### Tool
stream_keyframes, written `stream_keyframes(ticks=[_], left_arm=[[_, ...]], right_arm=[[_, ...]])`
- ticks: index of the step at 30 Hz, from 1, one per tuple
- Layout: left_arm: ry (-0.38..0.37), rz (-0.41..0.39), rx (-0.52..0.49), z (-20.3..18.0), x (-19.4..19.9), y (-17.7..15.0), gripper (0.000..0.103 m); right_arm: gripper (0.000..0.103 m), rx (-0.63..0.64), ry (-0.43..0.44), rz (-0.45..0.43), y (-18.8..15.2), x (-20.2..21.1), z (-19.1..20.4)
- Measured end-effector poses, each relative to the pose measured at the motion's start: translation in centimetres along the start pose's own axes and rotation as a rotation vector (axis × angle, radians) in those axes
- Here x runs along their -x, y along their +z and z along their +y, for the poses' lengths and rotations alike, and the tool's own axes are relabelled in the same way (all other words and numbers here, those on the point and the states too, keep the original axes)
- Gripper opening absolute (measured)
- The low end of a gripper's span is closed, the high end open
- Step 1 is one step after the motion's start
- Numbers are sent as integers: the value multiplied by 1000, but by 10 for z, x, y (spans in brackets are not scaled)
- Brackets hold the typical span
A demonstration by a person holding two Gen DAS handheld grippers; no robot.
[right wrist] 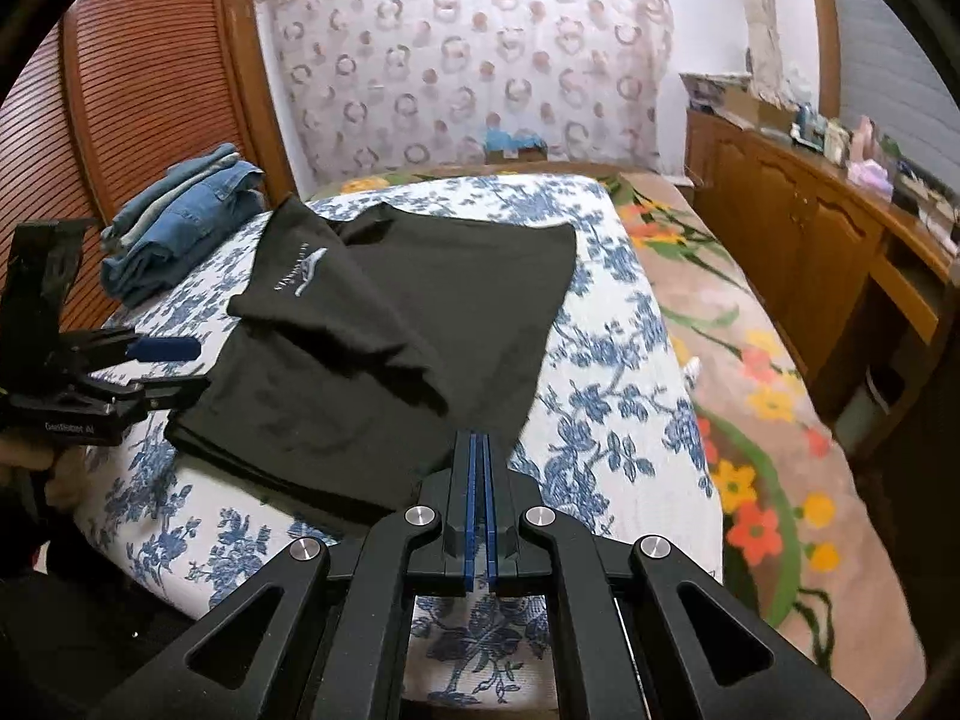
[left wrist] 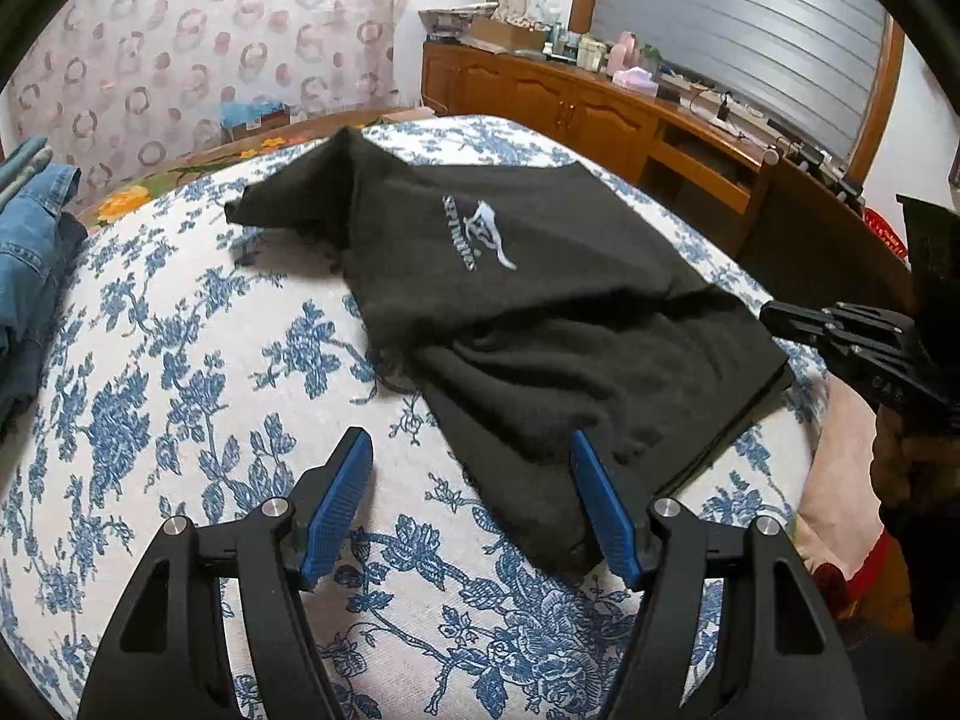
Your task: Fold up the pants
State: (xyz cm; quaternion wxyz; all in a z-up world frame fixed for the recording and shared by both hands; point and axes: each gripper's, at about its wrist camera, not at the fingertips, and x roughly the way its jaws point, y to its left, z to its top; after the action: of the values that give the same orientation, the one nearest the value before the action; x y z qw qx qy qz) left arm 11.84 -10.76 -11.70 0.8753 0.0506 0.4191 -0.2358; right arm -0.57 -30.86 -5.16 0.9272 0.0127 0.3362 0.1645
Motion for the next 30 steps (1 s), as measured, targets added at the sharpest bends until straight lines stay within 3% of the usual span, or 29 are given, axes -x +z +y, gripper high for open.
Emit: stream_keyframes(ticks=[6, 15, 19, 21, 24, 26, 28, 30], left_arm=[[12, 6, -6, -2, -4, -2, 70], [20, 0, -14, -3, -5, -3, 70], [25, -5, -21, -5, -5, -2, 70], [24, -7, -19, -4, -4, -3, 70], [22, -8, -17, -4, -5, -2, 70], [20, -9, -15, -4, -4, -2, 70], [19, -15, -8, -3, -3, -3, 70], [16, -32, 3, -2, 1, -2, 70]], right_arm=[[3, -28, 11, -27, 4, 11, -3], [17, -32, 42, 16, 3, -10, 3], [36, -43, 56, 17, 8, -16, 0], [36, -36, 55, 29, 9, -20, 1], [35, -37, 47, 44, 9, -25, 1], [11, -31, 61, 32, 10, -23, 0], [3, -6, 60, 12, 11, -18, 1], [2, 8, 53, -20, 11, -9, 1]])
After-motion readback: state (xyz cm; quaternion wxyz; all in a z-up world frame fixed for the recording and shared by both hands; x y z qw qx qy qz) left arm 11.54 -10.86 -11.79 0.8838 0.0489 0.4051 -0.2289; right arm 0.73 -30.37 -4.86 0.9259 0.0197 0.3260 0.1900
